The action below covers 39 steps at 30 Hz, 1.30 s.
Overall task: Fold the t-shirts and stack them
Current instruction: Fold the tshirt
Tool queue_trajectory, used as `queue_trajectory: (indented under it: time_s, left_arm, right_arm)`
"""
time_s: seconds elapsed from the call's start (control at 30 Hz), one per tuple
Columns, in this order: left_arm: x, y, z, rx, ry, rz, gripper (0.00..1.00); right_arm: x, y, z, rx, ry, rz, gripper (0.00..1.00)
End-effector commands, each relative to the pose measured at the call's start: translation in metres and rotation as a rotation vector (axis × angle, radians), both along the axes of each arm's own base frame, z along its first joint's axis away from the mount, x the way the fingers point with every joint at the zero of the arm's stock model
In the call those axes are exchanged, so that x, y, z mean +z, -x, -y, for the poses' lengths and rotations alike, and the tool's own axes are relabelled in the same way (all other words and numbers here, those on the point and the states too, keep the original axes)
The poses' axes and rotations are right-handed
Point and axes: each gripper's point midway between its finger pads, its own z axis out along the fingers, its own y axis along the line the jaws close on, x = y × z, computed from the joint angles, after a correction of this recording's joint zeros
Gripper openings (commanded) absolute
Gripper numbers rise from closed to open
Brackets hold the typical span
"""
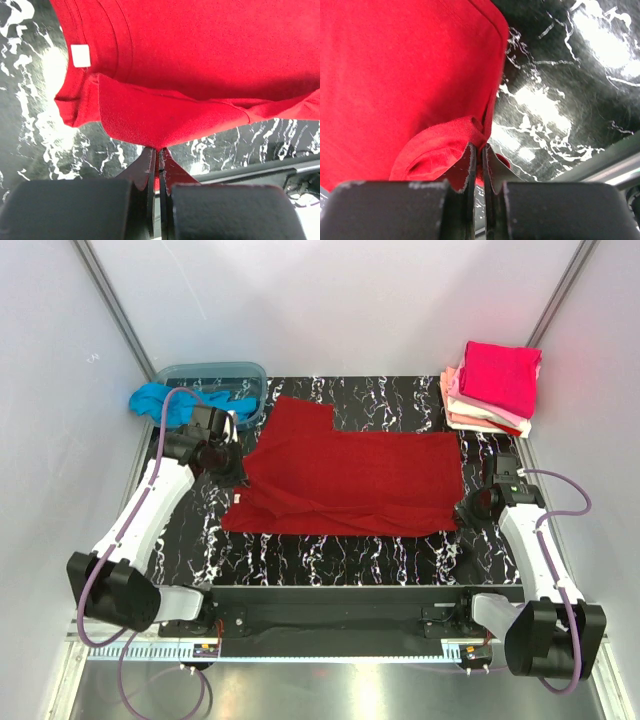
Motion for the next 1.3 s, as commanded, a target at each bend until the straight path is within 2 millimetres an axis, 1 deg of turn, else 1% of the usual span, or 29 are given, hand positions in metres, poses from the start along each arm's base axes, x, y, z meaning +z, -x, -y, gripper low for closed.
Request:
queue_trajectory:
  time_s: [0.0, 0.03, 0.07, 0.13, 0.27, 0.3, 0.5, 0.57, 0.6, 0.63, 0.67, 0.7, 0.77, 0.8, 0.83, 0.87, 0.9, 0.93, 0.97, 1.0, 1.03, 1.07, 1.1, 1.13, 1.17, 1.2, 1.23, 1.27]
  left_arm:
    - [0.018, -0.028, -0.007, -0.003, -0.044, 0.085, 0.0]
    - [0.017, -0.035, -0.007, -0.002, -0.053, 0.082, 0.0]
    - [0.017, -0.037, -0.007, 0.0, -0.054, 0.079, 0.0]
    - [0.014, -0.045, -0.007, -0.004, -0.06, 0.073, 0.0]
    - [0.01, -0.057, -0.006, -0.012, -0.063, 0.072, 0.0]
    - [0.011, -0.06, -0.006, -0.013, -0.066, 0.078, 0.0]
    - [0.002, -0.078, -0.005, -0.025, -0.084, 0.066, 0.0]
    - [-0.008, -0.084, -0.005, -0.028, -0.093, 0.04, 0.0]
    - [-0.008, -0.087, -0.004, -0.029, -0.095, 0.037, 0.0]
    - [-0.015, -0.089, -0.004, -0.03, -0.1, 0.016, 0.0]
    - [-0.017, -0.092, -0.005, -0.026, -0.109, 0.013, 0.0]
    - [-0.023, -0.095, -0.006, -0.022, -0.117, -0.003, 0.0]
    - [-0.029, -0.1, -0.011, -0.004, -0.148, -0.02, 0.0]
    - [-0.033, -0.107, -0.011, 0.003, -0.156, -0.03, 0.0]
    - [-0.036, -0.111, -0.015, 0.015, -0.172, -0.041, 0.0]
    - [-0.038, -0.115, -0.016, 0.021, -0.177, -0.05, 0.0]
    - [-0.041, -0.127, -0.017, 0.03, -0.179, -0.058, 0.09]
    - [-0.043, -0.127, -0.019, 0.031, -0.183, -0.089, 0.16]
    - [-0.04, -0.13, -0.018, 0.037, -0.178, -0.098, 0.24]
    - [-0.027, -0.138, -0.017, 0.04, -0.171, -0.079, 0.5]
    - [-0.016, -0.14, -0.014, 0.037, -0.159, -0.051, 0.63]
    - [-0.003, -0.141, -0.013, 0.049, -0.151, -0.018, 0.98]
    - [0.021, -0.139, -0.012, 0.055, -0.142, 0.054, 0.99]
    - [0.032, -0.136, -0.012, 0.06, -0.136, 0.085, 0.99]
    - [0.033, -0.129, -0.013, 0.061, -0.134, 0.088, 0.99]
    - [0.049, -0.121, -0.014, 0.068, -0.121, 0.135, 0.99]
    - [0.049, -0.114, -0.014, 0.071, -0.118, 0.139, 0.99]
    - [0.029, -0.099, -0.017, 0.074, -0.123, 0.09, 0.99]
  right_arm:
    - [0.016, -0.025, 0.016, -0.017, 0.064, 0.073, 0.0]
    - [0.015, -0.028, 0.02, -0.026, 0.069, 0.072, 0.0]
    - [0.013, -0.029, 0.021, -0.026, 0.069, 0.067, 0.0]
    - [0.011, -0.031, 0.028, -0.048, 0.067, 0.062, 0.0]
    - [0.007, -0.04, 0.035, -0.071, 0.041, 0.069, 0.0]
    - [0.007, -0.041, 0.034, -0.07, 0.034, 0.07, 0.0]
    - [-0.009, -0.046, 0.034, -0.066, 0.014, 0.045, 0.0]
    - [-0.012, -0.05, 0.029, -0.055, -0.015, 0.045, 0.0]
    - [-0.014, -0.051, 0.029, -0.055, -0.016, 0.042, 0.0]
    - [-0.015, -0.054, 0.03, -0.055, -0.015, 0.047, 0.01]
    - [-0.015, -0.056, 0.031, -0.054, -0.009, 0.046, 0.01]
    - [-0.019, -0.058, 0.032, -0.05, -0.009, 0.035, 0.04]
    - [-0.016, -0.069, 0.035, -0.048, 0.0, 0.049, 0.11]
    - [-0.021, -0.071, 0.037, -0.044, 0.003, 0.026, 0.17]
    - [-0.017, -0.08, 0.04, -0.046, 0.011, 0.038, 0.22]
    - [-0.016, -0.084, 0.042, -0.048, 0.014, 0.035, 0.3]
    - [-0.023, -0.087, 0.049, -0.062, 0.016, 0.009, 0.42]
    - [-0.018, -0.092, 0.059, -0.083, 0.038, 0.008, 0.78]
    - [-0.018, -0.095, 0.066, -0.091, 0.034, 0.0, 0.91]
    - [-0.016, -0.099, 0.079, -0.122, 0.026, -0.005, 0.99]
    - [-0.013, -0.101, 0.087, -0.136, 0.031, 0.0, 1.0]
    - [-0.007, -0.104, 0.086, -0.106, 0.007, 0.018, 1.0]
    - [0.001, -0.103, 0.089, -0.103, 0.018, 0.028, 1.0]
    - [0.015, -0.106, 0.093, -0.102, 0.042, 0.057, 1.0]
    - [0.022, -0.105, 0.092, -0.084, 0.05, 0.076, 1.0]
    - [0.036, -0.103, 0.089, -0.074, 0.055, 0.132, 1.0]
    - [0.041, -0.101, 0.084, -0.051, 0.051, 0.162, 1.0]
    - [0.048, -0.101, 0.072, -0.003, 0.012, 0.208, 1.0]
